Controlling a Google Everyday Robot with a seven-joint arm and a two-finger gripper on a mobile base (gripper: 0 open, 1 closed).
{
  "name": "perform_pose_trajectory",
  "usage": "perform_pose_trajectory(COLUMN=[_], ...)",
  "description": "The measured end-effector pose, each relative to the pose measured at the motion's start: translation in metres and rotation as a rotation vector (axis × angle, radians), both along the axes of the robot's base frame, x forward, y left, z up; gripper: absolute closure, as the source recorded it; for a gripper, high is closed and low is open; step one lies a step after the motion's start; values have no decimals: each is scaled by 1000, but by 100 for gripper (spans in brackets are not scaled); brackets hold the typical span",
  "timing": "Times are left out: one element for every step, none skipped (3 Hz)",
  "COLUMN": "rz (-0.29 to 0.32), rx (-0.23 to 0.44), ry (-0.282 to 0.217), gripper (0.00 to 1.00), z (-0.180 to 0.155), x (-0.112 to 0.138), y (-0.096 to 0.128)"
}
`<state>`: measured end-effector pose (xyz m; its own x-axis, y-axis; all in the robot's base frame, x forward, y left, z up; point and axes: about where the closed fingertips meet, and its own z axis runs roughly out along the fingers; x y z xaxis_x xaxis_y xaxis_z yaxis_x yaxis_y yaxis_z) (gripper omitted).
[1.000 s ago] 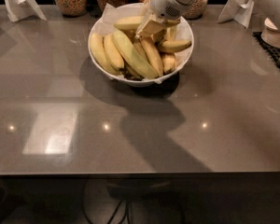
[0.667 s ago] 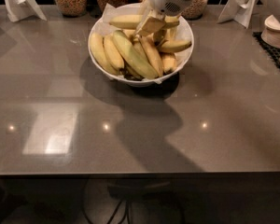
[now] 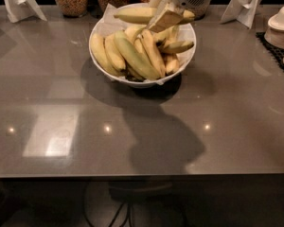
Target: Pick banana from white bowl
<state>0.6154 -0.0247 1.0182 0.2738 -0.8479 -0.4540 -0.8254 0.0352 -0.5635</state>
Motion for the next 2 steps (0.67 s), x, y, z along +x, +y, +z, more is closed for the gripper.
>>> perform_pose_trajectory(rz=[4, 7], rx=[2, 3], ry=[4, 6], gripper=[100, 100], z=[13, 20], x=[-29, -44], y=[-18, -28])
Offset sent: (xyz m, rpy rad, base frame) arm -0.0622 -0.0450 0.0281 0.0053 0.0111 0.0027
